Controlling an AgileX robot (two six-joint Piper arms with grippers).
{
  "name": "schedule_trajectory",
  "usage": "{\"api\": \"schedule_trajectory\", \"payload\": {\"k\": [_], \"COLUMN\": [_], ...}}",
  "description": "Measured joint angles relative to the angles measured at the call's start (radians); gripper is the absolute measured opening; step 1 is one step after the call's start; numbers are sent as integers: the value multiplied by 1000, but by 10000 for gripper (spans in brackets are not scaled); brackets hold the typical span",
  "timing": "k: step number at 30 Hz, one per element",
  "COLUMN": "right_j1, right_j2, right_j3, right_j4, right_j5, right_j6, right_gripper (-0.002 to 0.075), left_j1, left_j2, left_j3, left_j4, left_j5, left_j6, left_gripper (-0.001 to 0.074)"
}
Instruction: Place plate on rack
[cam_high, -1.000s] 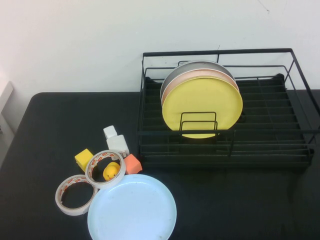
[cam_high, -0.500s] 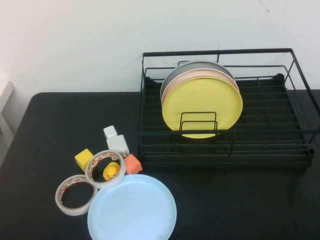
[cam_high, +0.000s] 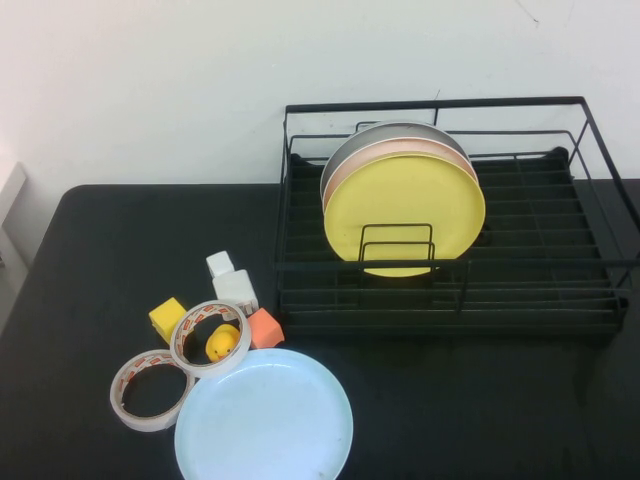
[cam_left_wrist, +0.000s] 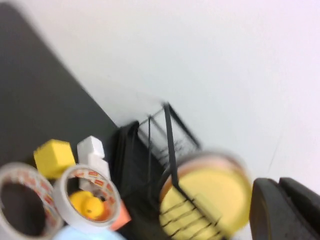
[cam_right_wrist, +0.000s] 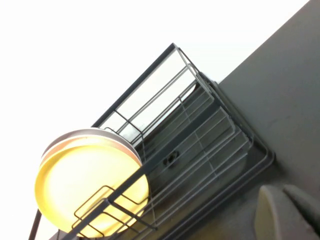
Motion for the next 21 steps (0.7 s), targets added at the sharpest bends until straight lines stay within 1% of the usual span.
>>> {"api": "schedule_trajectory", "payload": {"k": [2, 5, 11, 15, 17, 18, 21], "right_j1": [0, 0, 0, 0, 0, 0, 0], "right_j2": [0, 0, 0, 0, 0, 0, 0], "right_j3": [0, 0, 0, 0, 0, 0, 0], "right_j4": [0, 2, 7, 8, 8, 8, 8], "right_j5": [-5, -7, -9, 9, 31, 41, 65], "right_j6": [0, 0, 2, 2, 2, 2, 2], "right_gripper": [-2, -2, -2, -2, -2, -2, -2], "left_j1": [0, 0, 0, -16, -55, -75, -164], "left_j2": [19, 108, 395, 589, 687, 731, 845], "left_j3": [-86, -203, -397, -498, -553, -574, -650], "left_j4": [72, 210, 525, 637, 650, 651, 661], "left_j5": [108, 276, 563, 651, 659, 659, 659], "left_j6": [114, 188, 228, 234, 242, 253, 284], "left_gripper": [-3, -3, -2, 8, 41, 69, 185]}}
